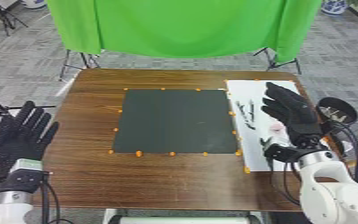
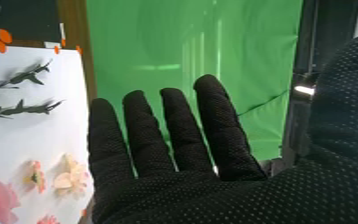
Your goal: Arrange flowers
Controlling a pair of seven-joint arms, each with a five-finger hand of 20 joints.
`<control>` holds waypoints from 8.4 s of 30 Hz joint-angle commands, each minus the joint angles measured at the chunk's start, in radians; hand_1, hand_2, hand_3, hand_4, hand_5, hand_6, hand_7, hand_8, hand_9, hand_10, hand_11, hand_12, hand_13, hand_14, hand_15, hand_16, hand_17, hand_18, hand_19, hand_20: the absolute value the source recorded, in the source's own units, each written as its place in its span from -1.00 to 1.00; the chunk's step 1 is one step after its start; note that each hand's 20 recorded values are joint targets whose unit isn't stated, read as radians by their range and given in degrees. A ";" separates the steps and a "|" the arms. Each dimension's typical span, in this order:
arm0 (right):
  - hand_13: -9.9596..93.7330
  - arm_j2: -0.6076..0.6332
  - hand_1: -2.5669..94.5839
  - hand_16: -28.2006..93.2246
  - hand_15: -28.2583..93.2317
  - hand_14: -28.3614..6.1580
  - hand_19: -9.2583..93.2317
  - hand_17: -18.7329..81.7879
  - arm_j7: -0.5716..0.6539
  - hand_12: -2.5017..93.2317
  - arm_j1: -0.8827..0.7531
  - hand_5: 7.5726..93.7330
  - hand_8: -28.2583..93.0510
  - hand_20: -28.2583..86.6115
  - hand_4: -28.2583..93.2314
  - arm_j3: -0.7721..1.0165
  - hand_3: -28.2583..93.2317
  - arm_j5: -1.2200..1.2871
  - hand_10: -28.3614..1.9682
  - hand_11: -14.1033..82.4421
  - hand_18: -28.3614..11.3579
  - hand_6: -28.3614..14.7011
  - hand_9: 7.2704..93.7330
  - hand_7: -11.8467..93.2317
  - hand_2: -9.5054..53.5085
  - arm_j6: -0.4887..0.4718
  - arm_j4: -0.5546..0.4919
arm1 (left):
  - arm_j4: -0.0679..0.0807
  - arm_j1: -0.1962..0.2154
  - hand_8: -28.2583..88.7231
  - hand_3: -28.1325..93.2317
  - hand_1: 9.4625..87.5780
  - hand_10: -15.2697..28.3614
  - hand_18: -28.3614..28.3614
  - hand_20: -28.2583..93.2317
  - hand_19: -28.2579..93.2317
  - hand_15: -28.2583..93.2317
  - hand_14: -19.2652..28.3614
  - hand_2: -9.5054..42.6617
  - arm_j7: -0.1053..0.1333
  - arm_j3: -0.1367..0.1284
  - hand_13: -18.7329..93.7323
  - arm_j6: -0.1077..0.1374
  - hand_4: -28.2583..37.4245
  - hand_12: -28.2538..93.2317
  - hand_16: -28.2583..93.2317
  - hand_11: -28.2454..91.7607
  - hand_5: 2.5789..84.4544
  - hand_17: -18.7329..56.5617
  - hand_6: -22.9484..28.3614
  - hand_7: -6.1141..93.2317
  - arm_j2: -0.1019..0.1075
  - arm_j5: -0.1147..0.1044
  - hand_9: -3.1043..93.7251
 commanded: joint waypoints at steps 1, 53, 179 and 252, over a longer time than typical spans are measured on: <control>-0.26 0.002 -0.66 -0.39 -0.38 -0.13 -0.42 -0.33 0.012 -0.77 0.016 -0.26 -0.77 -0.25 -0.97 -0.011 0.83 -0.017 0.17 -0.60 -0.37 0.25 -0.30 -0.43 -0.84 0.013 -0.004 | -0.006 0.005 -0.68 0.65 -0.55 0.25 0.33 -0.46 -0.05 -0.24 0.19 -0.25 0.015 -0.012 -0.41 0.002 -1.00 -0.44 -0.70 -0.35 -0.18 -0.63 0.17 -0.66 0.012 -0.007 -0.37; 0.13 0.166 -0.67 -0.08 0.49 -0.60 0.64 -0.16 0.761 -0.33 -0.050 0.24 -0.68 0.07 -0.92 -0.109 0.63 -1.279 -0.54 0.02 -0.92 -0.07 0.20 -0.29 -1.00 -0.579 -0.167 | -0.034 0.072 -0.68 0.65 -0.54 0.29 0.37 -0.45 -0.02 -0.21 0.22 -0.22 0.032 -0.021 -0.38 0.039 -1.00 -0.41 -0.68 -0.32 -0.11 -0.65 0.21 -0.63 -0.005 -0.026 -0.33; 0.71 -0.448 -0.16 -0.08 0.21 -0.07 0.93 0.21 0.942 -0.44 0.790 0.36 -0.46 -0.09 -1.00 -1.053 0.73 -0.983 -0.10 -0.09 -0.93 0.10 0.75 0.05 -1.00 -0.058 0.477 | -0.038 0.000 -0.70 0.68 -0.55 0.40 0.47 -0.45 0.10 0.04 0.46 -0.16 -0.040 0.100 -0.25 0.269 -1.00 -0.39 -0.69 -0.19 0.02 -0.67 0.29 -0.53 0.061 -0.035 -0.21; 0.35 0.002 -0.12 -0.30 0.41 -0.47 0.87 0.05 1.142 -0.66 0.037 0.07 -0.68 -0.23 -0.92 -0.005 0.75 -1.120 -0.66 -0.47 -0.92 -0.24 -0.01 -0.53 -1.00 -0.366 0.015 | -0.030 -0.083 -0.71 0.70 -0.54 0.40 0.49 -0.43 0.13 0.12 0.49 -0.06 0.077 0.155 -0.20 0.209 -1.00 -0.38 -0.70 -0.14 0.05 -0.66 0.28 -0.49 0.051 -0.165 -0.16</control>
